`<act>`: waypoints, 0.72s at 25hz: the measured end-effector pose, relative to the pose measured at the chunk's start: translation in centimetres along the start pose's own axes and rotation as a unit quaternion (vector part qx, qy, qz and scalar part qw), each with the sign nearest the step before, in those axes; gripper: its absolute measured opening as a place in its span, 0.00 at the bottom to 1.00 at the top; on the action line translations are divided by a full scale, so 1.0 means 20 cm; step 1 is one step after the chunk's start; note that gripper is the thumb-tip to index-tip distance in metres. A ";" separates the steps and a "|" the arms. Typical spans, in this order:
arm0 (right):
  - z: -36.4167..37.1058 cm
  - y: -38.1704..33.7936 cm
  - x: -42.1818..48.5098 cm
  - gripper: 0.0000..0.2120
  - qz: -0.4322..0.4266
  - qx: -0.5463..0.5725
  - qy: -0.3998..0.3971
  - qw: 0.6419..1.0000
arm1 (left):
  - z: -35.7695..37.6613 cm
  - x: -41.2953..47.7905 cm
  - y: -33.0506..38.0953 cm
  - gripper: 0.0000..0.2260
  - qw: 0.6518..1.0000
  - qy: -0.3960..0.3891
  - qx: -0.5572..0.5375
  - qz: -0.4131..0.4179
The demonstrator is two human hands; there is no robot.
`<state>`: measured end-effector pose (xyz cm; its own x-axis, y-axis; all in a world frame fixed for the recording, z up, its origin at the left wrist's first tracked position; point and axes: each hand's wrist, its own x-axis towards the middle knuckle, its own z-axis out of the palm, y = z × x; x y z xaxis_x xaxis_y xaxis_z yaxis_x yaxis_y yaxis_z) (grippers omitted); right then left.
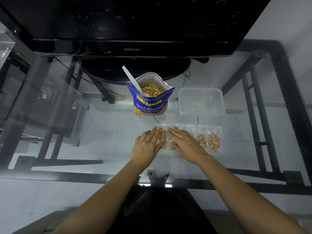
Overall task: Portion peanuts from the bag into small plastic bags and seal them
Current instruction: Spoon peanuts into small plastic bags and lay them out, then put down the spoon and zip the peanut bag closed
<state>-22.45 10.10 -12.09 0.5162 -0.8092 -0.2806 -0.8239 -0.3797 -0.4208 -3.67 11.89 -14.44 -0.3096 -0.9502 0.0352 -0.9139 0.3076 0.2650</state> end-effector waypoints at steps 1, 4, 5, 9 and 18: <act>-0.02 -0.02 -0.01 0.25 -0.006 0.011 0.030 0.999 | -0.04 0.00 0.01 0.23 0.998 0.029 -0.049 -0.015; -0.12 -0.11 -0.01 0.20 0.001 0.080 0.160 0.984 | -0.30 0.02 0.02 0.17 0.958 0.182 -0.208 -0.080; -0.17 -0.14 0.01 0.19 0.011 0.105 0.210 0.972 | -0.40 0.06 0.01 0.15 0.934 0.242 -0.238 -0.109; -0.47 -0.22 0.18 0.19 0.062 0.144 0.329 0.931 | -0.75 0.42 -0.18 0.18 0.815 0.303 -0.383 -0.312; -0.65 -0.16 0.37 0.14 0.086 0.126 0.227 0.962 | -0.97 0.53 -0.31 0.05 0.827 0.216 -0.455 -0.251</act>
<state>-19.01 -0.42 -1.62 0.1745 -0.9845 0.0158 -0.7758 -0.1473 -0.6136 3.78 -0.96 2.96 0.3504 -0.9366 -0.0098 -0.2623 -0.1082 0.9589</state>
